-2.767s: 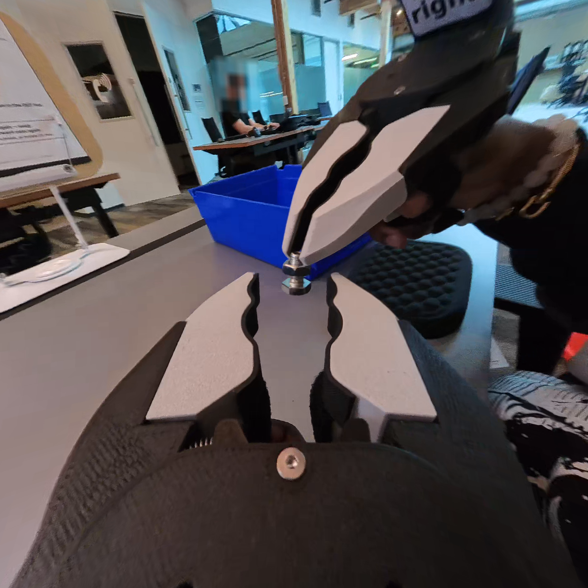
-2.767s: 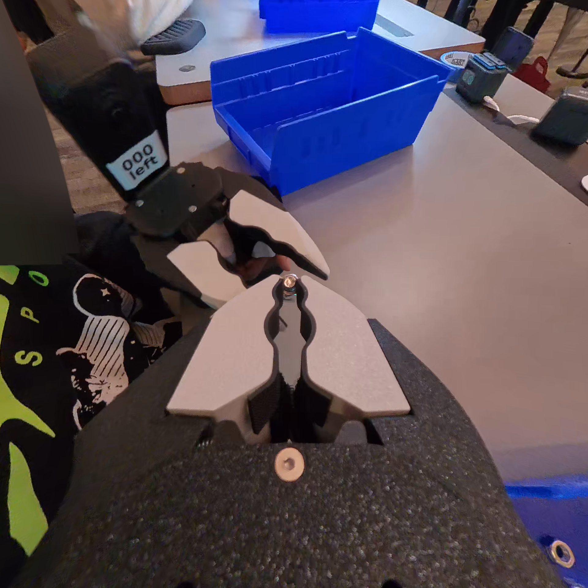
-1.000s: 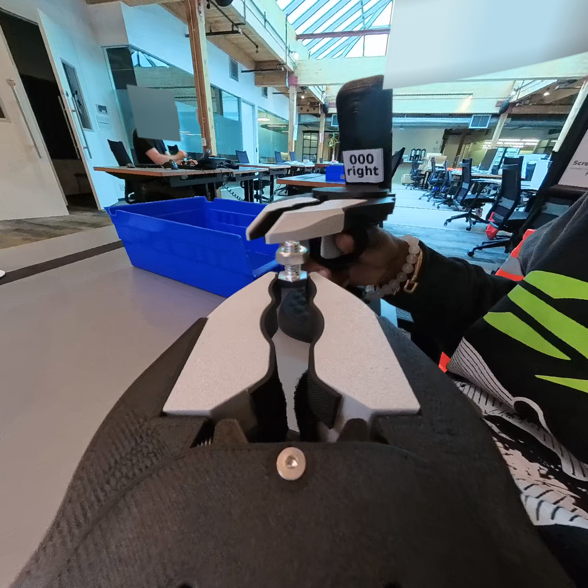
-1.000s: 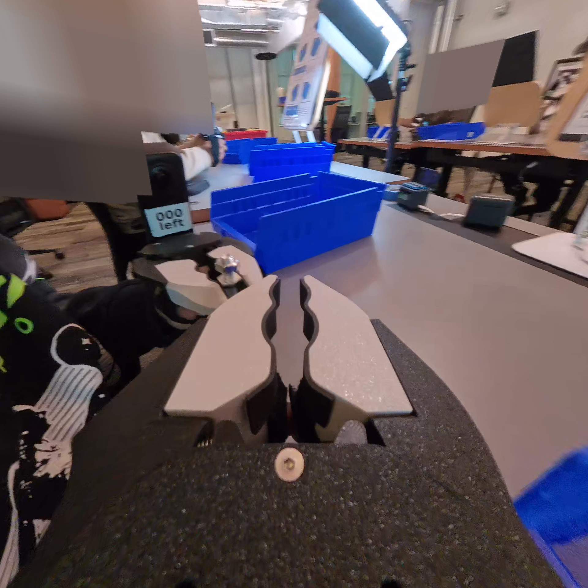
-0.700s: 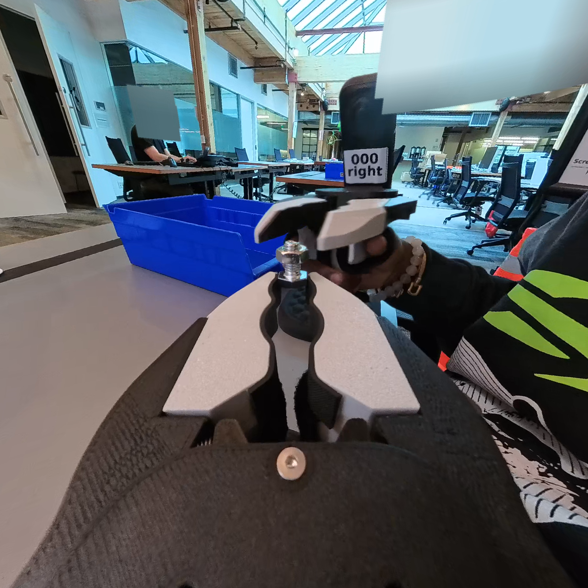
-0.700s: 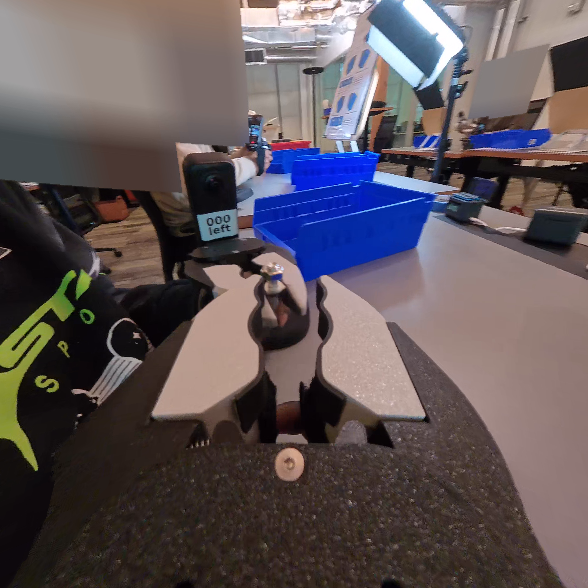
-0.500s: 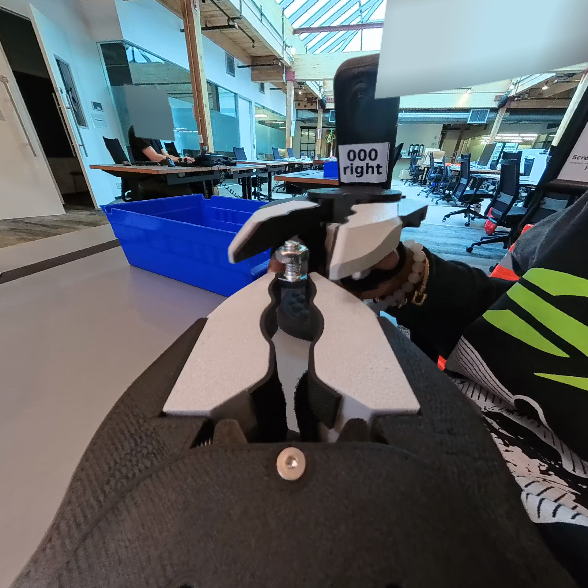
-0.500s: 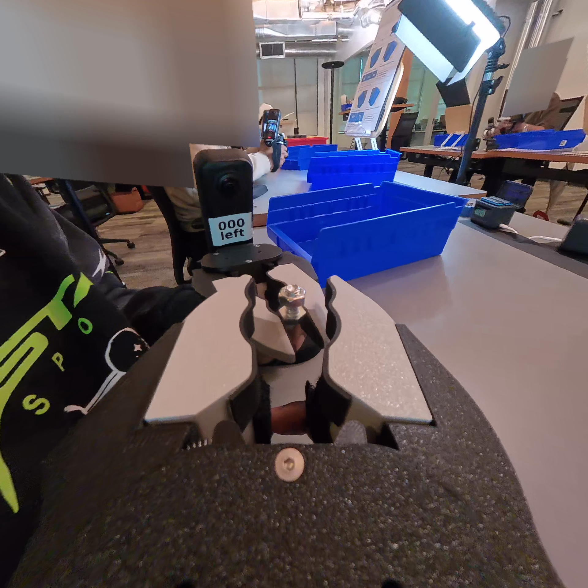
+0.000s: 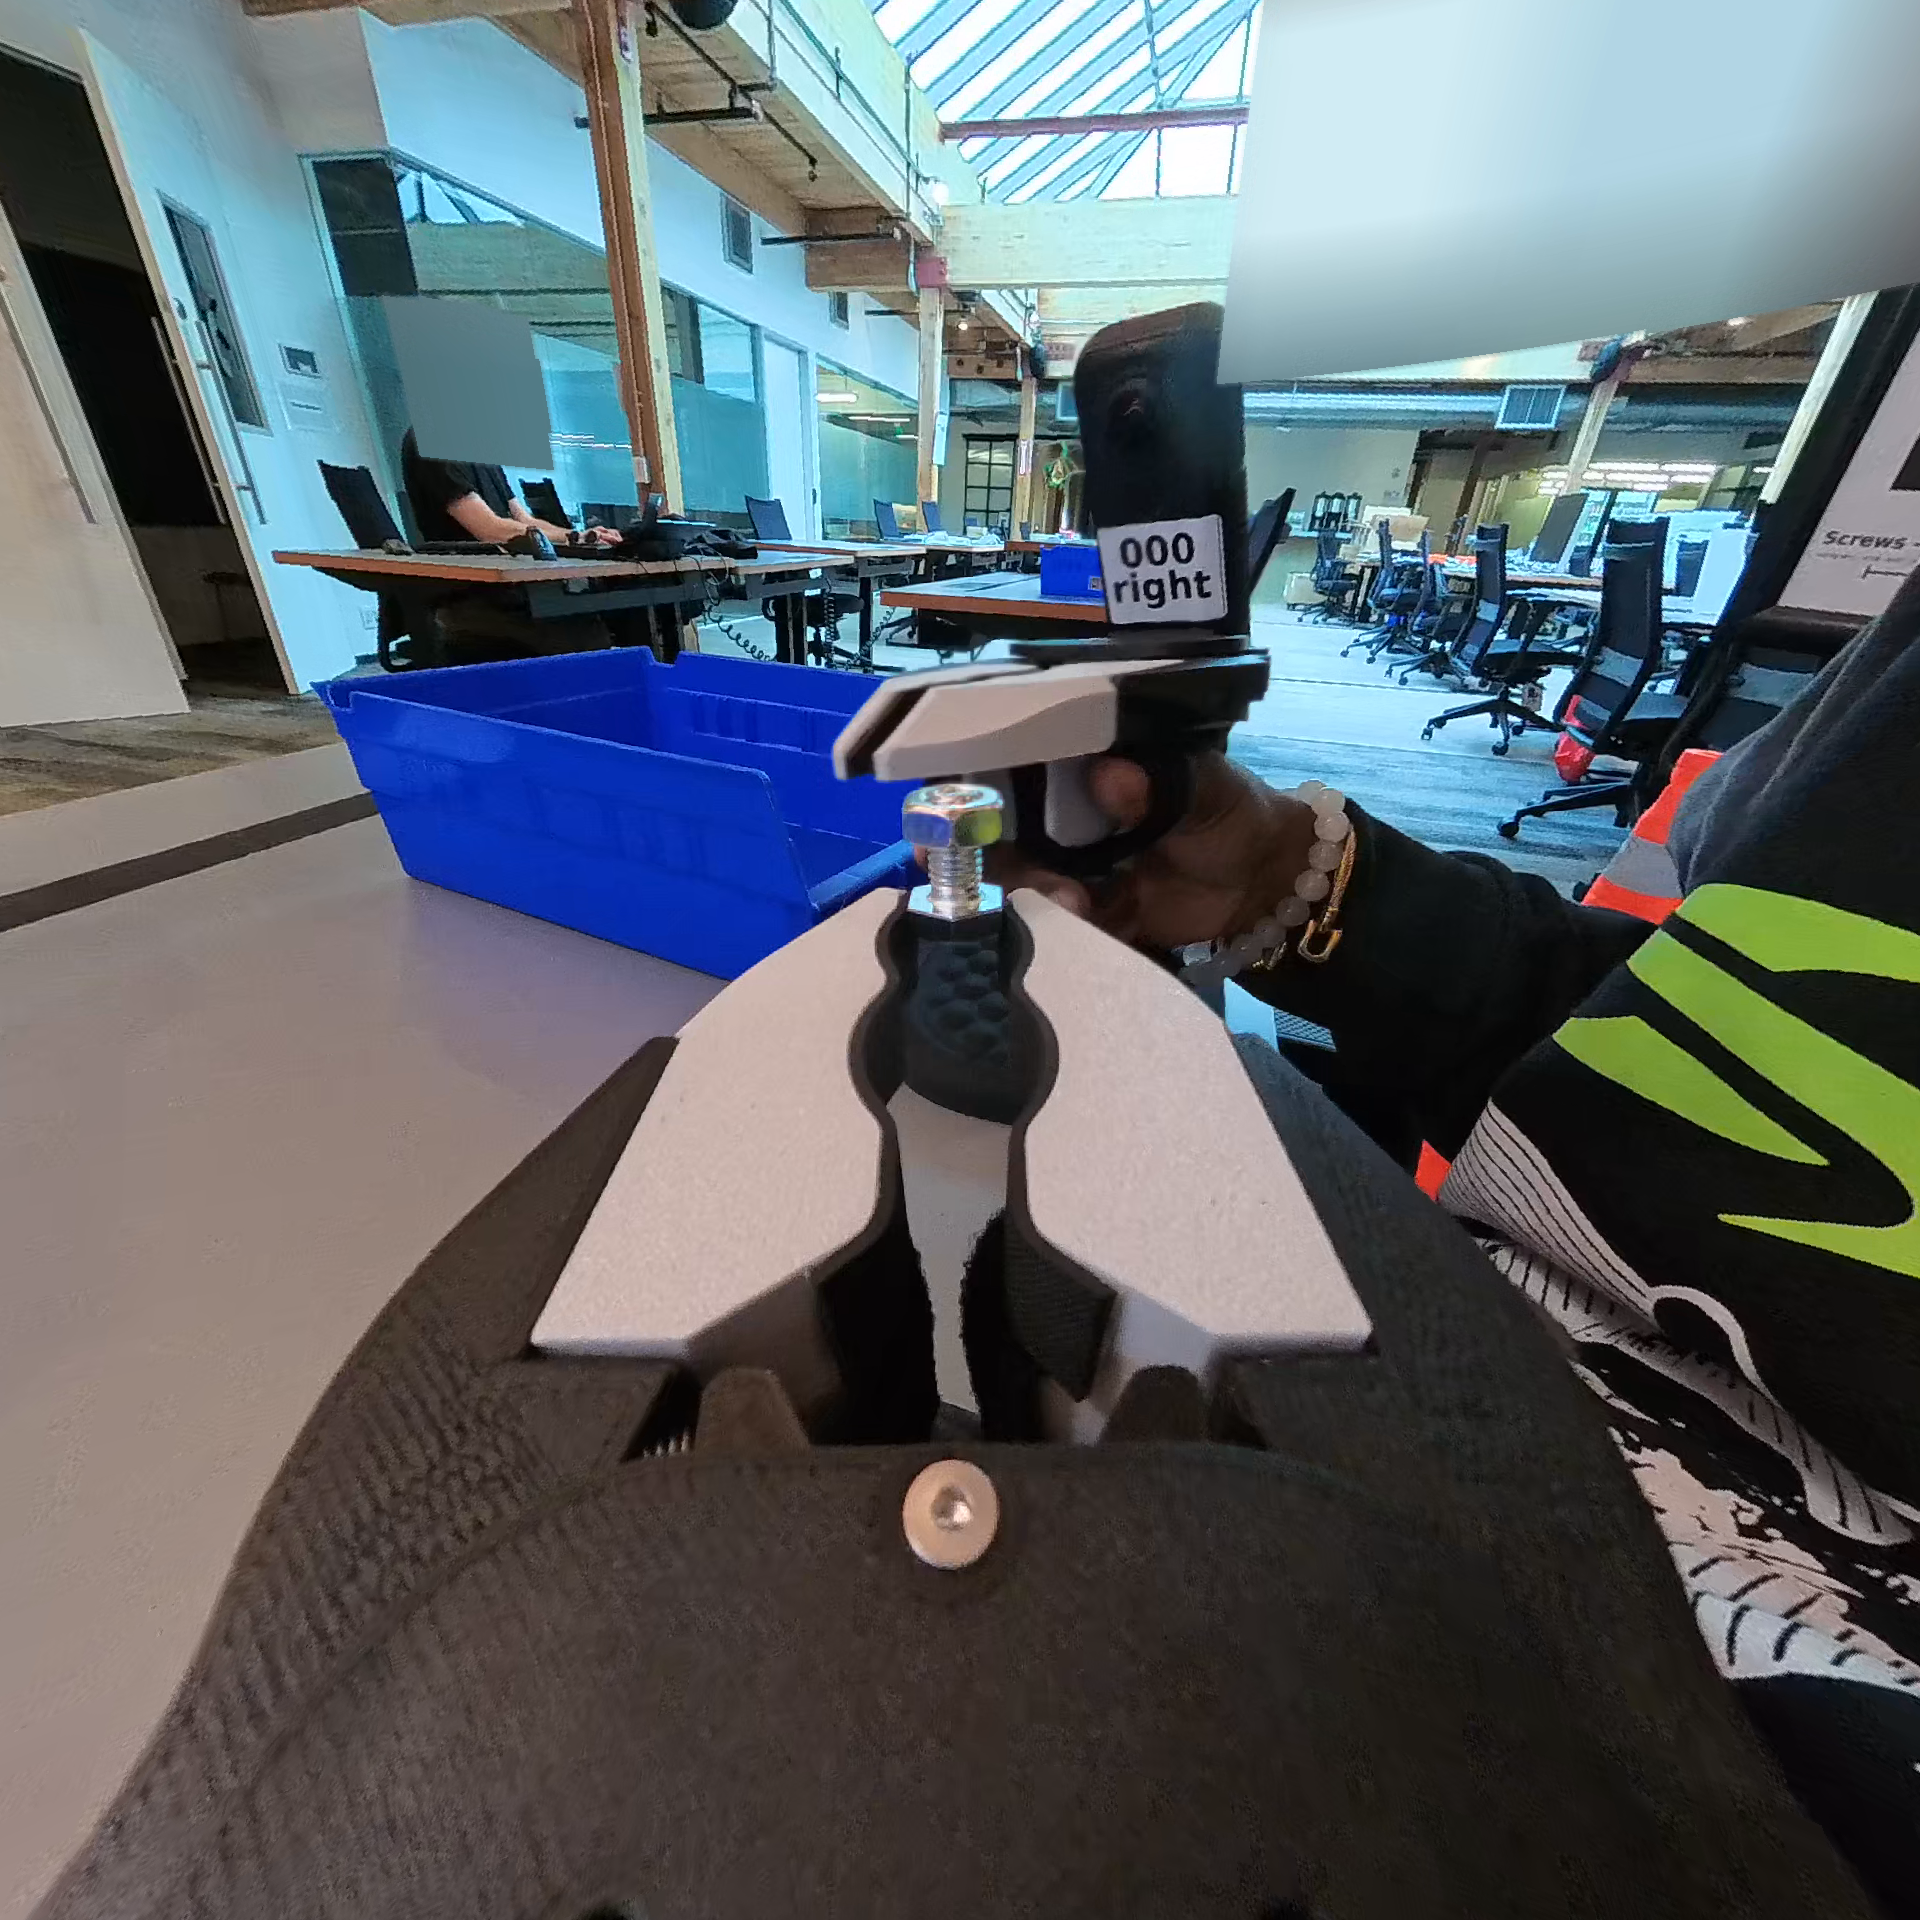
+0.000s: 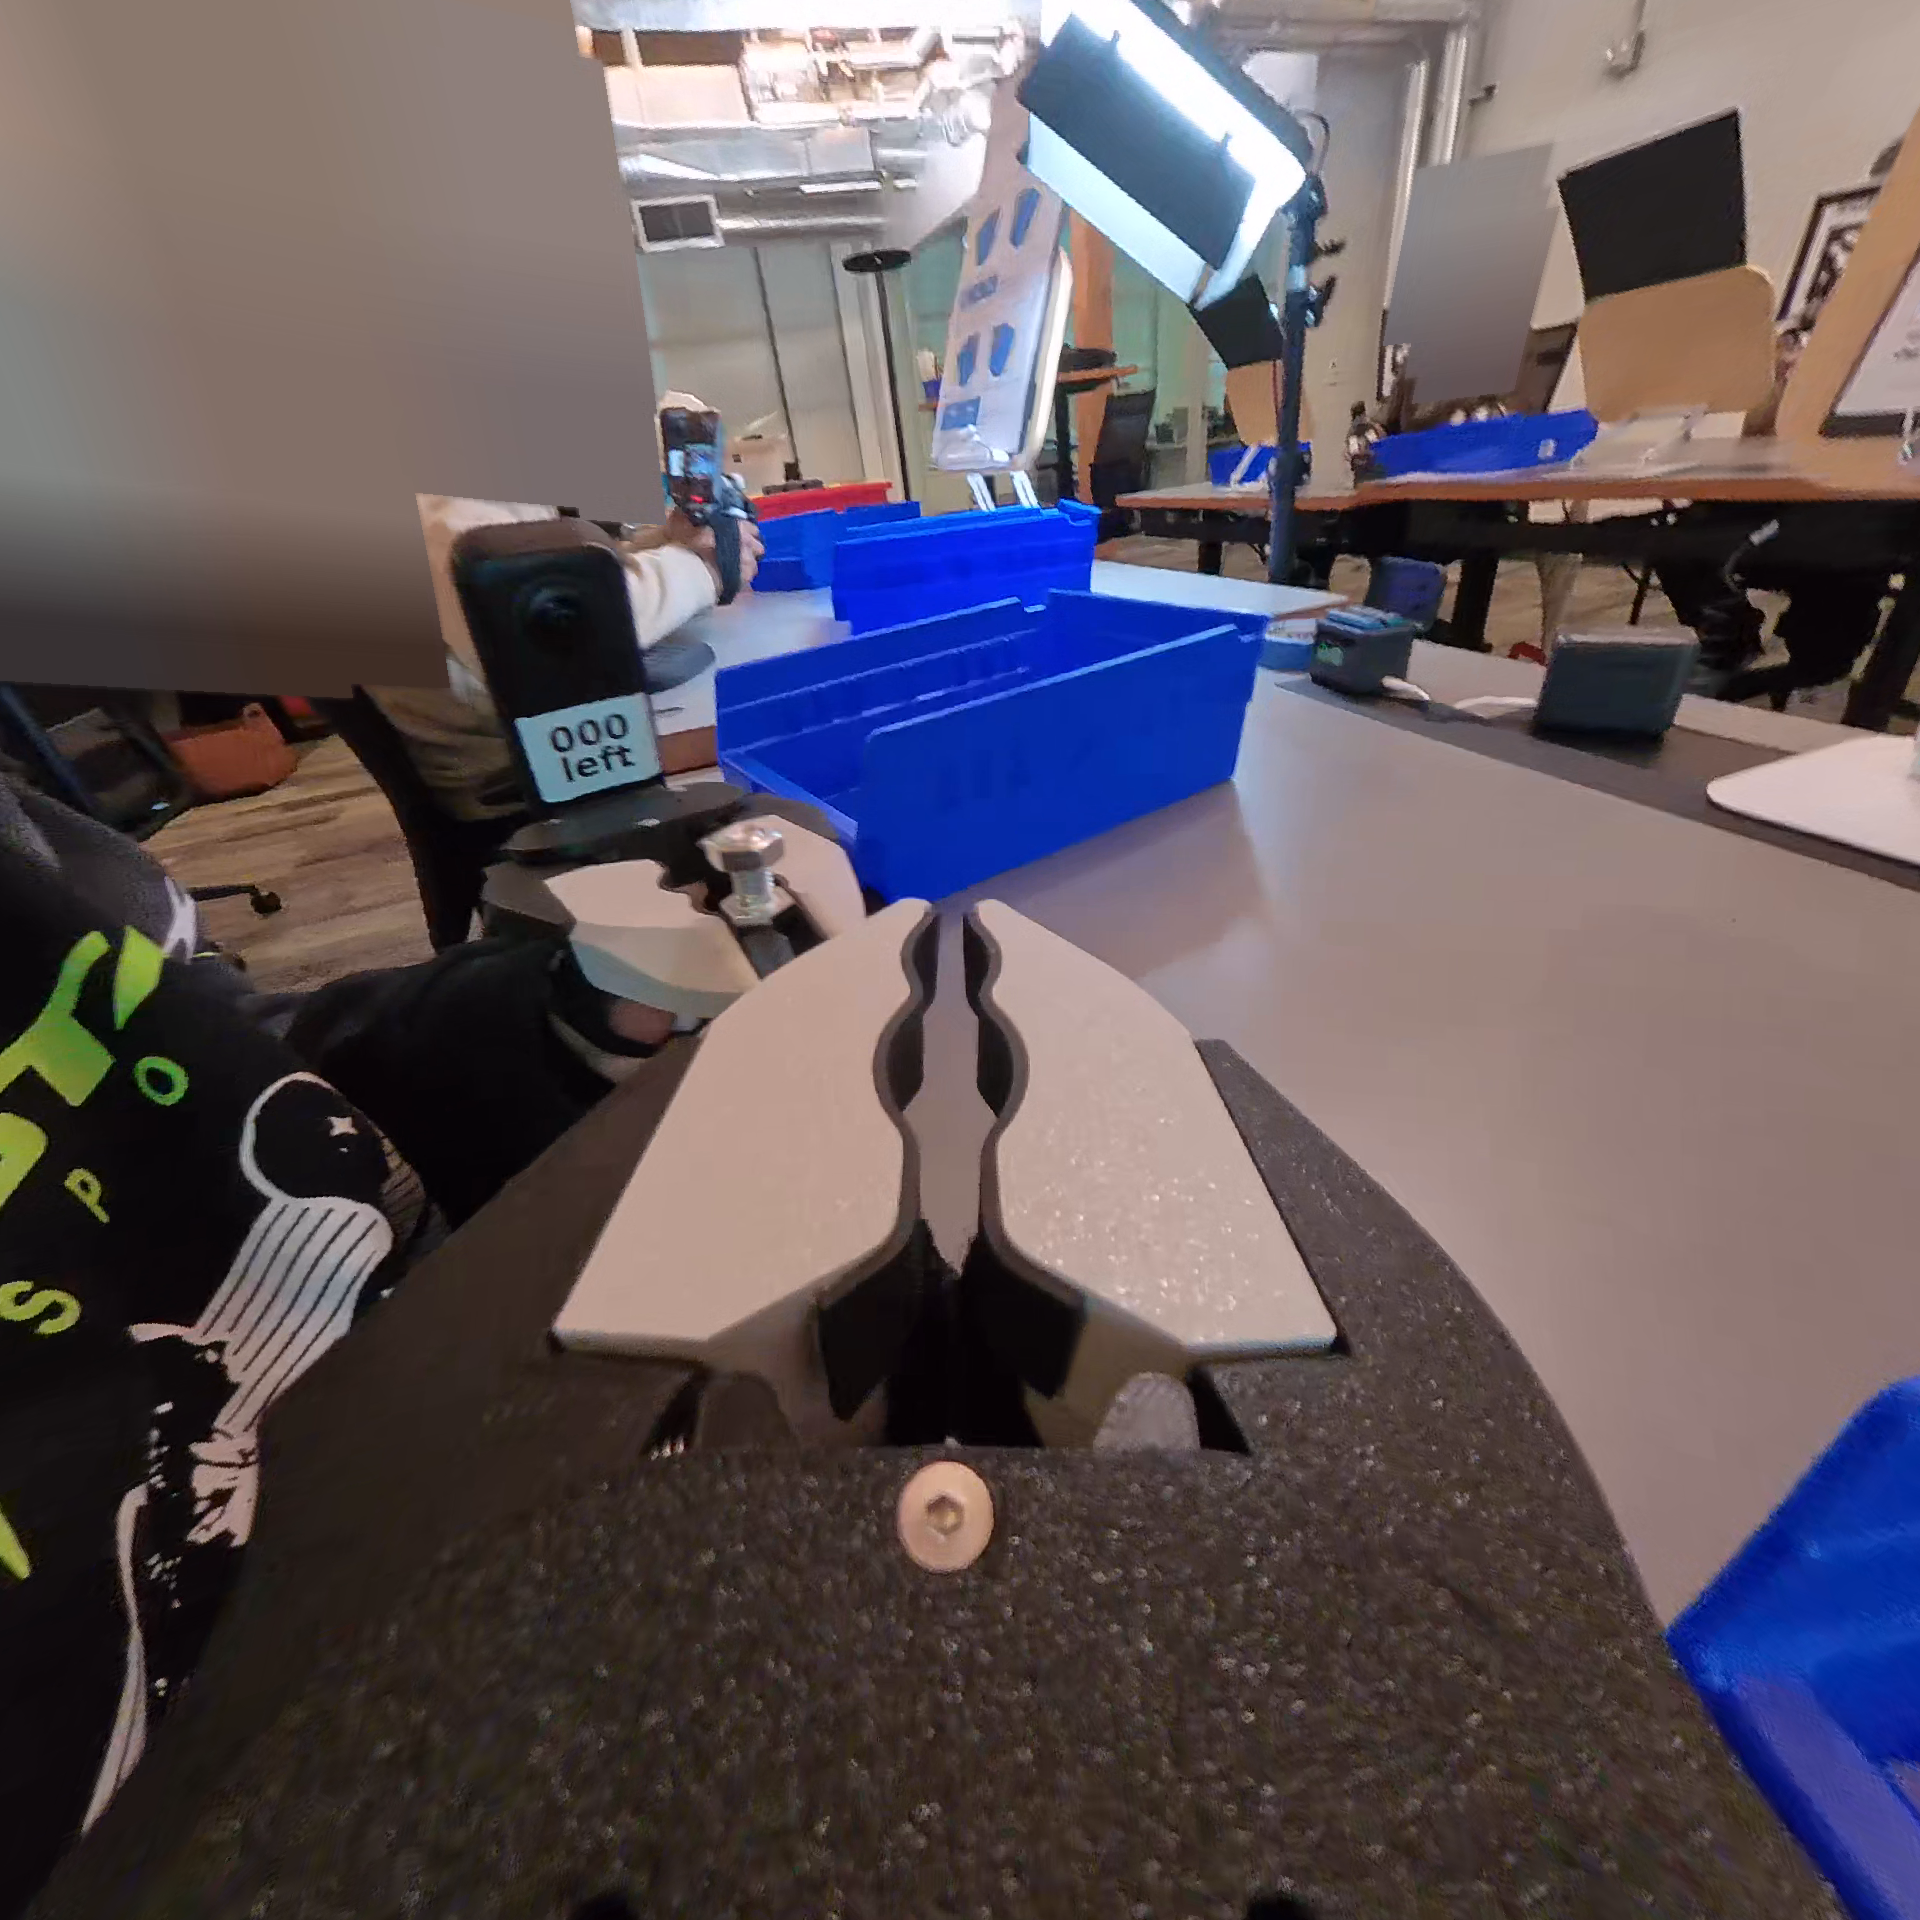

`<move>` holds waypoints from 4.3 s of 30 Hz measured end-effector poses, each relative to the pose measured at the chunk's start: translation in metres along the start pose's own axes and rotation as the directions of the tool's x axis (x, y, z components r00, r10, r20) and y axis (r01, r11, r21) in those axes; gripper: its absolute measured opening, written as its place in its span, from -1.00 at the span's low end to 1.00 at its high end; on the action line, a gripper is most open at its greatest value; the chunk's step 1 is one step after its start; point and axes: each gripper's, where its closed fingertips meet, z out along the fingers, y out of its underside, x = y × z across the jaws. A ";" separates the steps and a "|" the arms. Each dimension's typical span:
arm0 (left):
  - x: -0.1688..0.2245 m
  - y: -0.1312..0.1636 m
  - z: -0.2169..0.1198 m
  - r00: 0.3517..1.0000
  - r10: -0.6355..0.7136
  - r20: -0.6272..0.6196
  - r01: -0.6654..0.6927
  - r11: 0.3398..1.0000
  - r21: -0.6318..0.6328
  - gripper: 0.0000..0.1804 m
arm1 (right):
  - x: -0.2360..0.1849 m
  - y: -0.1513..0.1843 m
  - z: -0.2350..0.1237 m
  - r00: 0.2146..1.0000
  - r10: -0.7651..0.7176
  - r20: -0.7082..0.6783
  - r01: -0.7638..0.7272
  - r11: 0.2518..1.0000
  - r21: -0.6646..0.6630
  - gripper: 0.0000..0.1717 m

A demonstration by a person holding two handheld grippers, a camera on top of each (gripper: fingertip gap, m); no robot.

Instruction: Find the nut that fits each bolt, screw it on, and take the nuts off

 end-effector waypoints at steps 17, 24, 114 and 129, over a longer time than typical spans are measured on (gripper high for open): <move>0.002 0.000 0.000 1.000 0.007 -0.012 -0.007 1.000 0.003 -0.84 | -0.040 0.003 0.043 0.985 -0.021 0.173 0.024 1.000 -0.012 -0.62; 0.001 -0.002 -0.001 1.000 -0.004 -0.016 0.004 1.000 0.019 -0.84 | 0.000 0.002 0.008 1.000 -0.002 0.006 0.002 1.000 0.008 -0.93; 0.001 -0.001 0.000 1.000 -0.014 -0.020 0.015 1.000 0.013 -0.84 | 0.173 0.034 -0.138 0.735 -0.176 -0.655 -0.300 0.782 -0.546 -0.83; 0.001 -0.001 -0.001 1.000 -0.021 -0.019 0.021 1.000 0.015 -0.84 | 0.219 0.107 -0.149 0.730 -0.170 -0.662 -0.529 0.472 -0.705 -0.82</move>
